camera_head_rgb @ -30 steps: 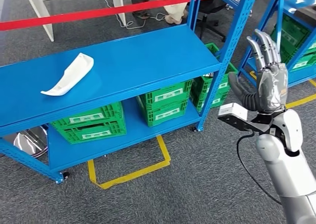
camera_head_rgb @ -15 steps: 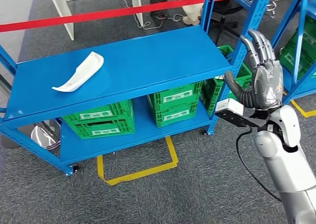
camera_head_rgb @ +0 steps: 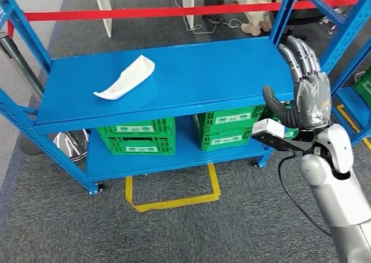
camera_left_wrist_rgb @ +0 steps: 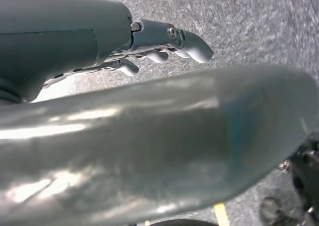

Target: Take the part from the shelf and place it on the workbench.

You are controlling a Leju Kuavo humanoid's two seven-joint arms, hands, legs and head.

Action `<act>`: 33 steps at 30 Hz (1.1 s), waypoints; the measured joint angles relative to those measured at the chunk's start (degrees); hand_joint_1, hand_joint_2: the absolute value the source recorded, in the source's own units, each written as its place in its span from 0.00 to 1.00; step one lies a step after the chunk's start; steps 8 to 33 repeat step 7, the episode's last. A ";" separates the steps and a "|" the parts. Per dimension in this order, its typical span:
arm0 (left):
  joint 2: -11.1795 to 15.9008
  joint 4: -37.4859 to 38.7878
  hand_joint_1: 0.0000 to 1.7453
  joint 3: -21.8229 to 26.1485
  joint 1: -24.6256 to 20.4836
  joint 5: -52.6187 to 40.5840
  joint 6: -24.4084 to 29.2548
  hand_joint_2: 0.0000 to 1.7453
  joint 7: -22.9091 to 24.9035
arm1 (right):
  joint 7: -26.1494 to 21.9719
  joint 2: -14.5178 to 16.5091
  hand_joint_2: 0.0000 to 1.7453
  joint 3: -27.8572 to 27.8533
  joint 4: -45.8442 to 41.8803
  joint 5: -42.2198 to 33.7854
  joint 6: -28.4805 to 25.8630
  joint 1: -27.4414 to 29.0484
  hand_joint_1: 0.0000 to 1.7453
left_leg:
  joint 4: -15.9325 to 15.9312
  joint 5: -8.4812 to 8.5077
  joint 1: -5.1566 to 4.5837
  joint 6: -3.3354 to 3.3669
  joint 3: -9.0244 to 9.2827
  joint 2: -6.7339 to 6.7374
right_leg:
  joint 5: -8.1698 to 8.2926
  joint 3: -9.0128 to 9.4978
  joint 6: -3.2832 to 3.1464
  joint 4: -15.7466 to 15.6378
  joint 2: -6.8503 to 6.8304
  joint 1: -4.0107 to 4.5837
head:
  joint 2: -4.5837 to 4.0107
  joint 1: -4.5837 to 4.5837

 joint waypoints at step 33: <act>-0.10 0.00 0.00 0.20 0.09 0.04 -0.10 0.00 -0.64 | 0.55 -0.78 1.00 0.58 2.12 -7.70 9.92 -0.93 0.00 | 1.06 -0.78 -0.18 -0.89 -0.20 -1.65 | 8.12 4.45 -0.05 -12.34 0.73 -0.17 | 0.00 0.02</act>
